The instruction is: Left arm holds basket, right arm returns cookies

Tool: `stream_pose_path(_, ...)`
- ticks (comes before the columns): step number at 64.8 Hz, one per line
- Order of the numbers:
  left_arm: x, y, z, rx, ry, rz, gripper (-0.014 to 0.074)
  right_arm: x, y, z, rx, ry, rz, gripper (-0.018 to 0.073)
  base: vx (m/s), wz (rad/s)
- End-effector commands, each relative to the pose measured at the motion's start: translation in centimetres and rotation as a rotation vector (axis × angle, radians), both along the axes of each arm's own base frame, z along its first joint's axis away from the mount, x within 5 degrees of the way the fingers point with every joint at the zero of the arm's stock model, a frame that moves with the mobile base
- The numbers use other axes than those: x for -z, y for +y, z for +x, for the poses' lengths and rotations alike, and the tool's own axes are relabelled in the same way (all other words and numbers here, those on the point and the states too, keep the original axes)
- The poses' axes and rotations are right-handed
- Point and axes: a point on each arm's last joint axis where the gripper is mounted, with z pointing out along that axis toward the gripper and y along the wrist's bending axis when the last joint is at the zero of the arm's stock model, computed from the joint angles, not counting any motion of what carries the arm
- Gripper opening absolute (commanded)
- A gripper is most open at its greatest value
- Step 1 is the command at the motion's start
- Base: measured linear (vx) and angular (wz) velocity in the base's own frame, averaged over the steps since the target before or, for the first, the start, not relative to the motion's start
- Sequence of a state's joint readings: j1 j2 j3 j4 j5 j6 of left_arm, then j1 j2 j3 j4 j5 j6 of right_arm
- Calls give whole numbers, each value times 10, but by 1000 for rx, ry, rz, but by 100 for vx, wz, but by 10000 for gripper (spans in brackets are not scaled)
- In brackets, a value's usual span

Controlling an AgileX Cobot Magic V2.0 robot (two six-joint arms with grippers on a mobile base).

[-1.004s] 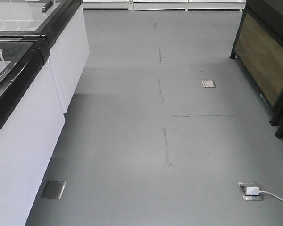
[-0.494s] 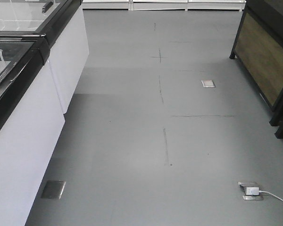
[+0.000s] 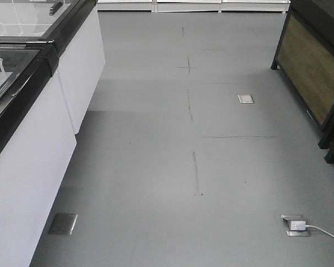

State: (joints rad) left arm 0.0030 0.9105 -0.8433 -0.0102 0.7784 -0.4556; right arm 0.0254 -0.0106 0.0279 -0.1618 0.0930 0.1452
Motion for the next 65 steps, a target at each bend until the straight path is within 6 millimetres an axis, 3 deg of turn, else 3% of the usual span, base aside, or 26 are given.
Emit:
stream_pose_path(1, -27, -6, 18, 13, -64, -97, 433, -6, 1, -1, -9, -83, -4, -8, 0, 0)
stream_pose_path(12, -52, 2, 31, 24, -82, -205, 417, -6, 1, -1, -9, -82, -4, -8, 0, 0)
stream_pose_path(35, -73, 76, 9, -206, -186, -344, 390, -6, 1, -1, -9, -82, -4, -8, 0, 0)
stream_pose_path(55, -97, 131, 1, -328, -580, -596, 390, -6, 1, -1, -9, -82, -4, -8, 0, 0)
stream_pose_path(65, -94, 158, -10, -442, -636, -605, 390, -6, 1, -1, -9, -82, -4, -8, 0, 0)
